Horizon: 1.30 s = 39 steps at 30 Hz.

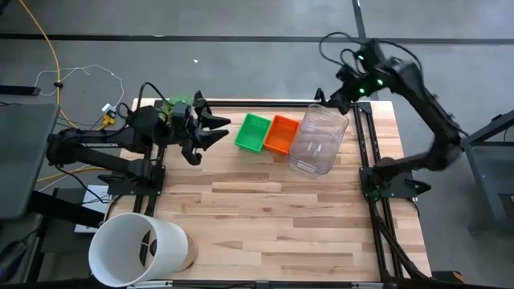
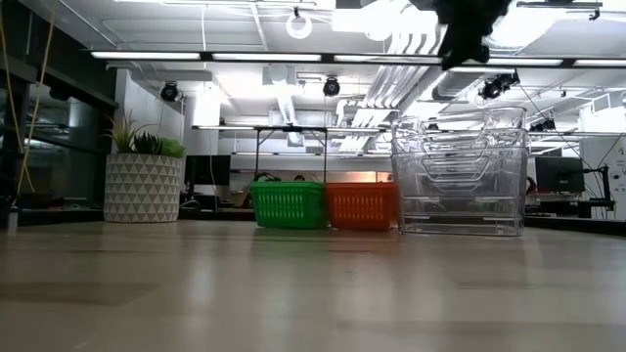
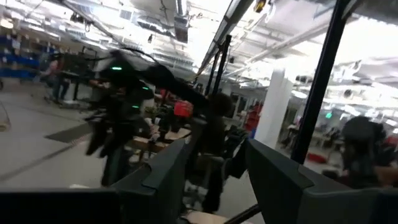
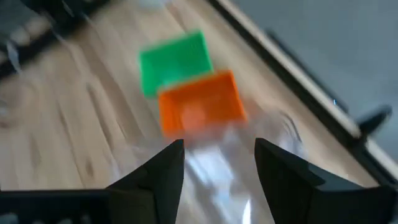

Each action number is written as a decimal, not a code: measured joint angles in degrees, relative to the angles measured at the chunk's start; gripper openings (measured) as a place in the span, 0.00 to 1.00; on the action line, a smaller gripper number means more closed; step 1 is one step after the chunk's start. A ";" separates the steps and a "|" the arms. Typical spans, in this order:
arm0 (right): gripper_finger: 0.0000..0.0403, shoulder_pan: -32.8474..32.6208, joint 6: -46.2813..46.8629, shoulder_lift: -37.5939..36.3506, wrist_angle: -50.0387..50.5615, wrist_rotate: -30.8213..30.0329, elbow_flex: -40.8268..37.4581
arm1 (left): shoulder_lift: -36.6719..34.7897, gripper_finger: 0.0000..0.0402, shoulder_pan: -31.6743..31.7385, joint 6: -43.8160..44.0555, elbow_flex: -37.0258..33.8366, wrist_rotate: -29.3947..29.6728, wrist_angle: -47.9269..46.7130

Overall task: Stack baskets by color
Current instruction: Return to Home Position

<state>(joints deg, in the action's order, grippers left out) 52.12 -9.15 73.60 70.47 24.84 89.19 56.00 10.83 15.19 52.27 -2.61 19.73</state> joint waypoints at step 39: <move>0.00 -34.93 20.75 -35.32 -51.90 -15.29 -37.86 | -22.85 0.00 -5.33 -6.99 -7.90 7.60 -28.57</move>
<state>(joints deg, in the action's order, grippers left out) 17.19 11.60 38.28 18.57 9.55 51.33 33.15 5.50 8.20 44.37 4.99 -8.84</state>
